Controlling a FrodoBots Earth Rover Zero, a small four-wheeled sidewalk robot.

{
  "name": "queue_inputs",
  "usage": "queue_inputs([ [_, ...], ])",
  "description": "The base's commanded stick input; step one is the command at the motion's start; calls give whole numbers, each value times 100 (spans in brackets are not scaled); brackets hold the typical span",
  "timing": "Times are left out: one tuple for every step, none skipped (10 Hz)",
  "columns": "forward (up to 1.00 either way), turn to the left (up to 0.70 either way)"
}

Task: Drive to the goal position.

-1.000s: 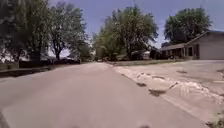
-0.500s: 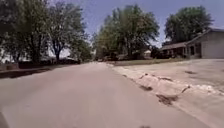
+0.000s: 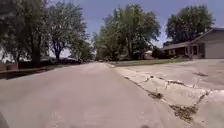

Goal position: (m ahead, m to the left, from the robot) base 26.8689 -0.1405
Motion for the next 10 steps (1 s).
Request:
queue_inputs([
  [70,0],
  [70,0],
  [70,0],
  [70,0],
  [70,0],
  [70,0],
  [70,0],
  [70,0],
  [70,0],
  [70,0],
])
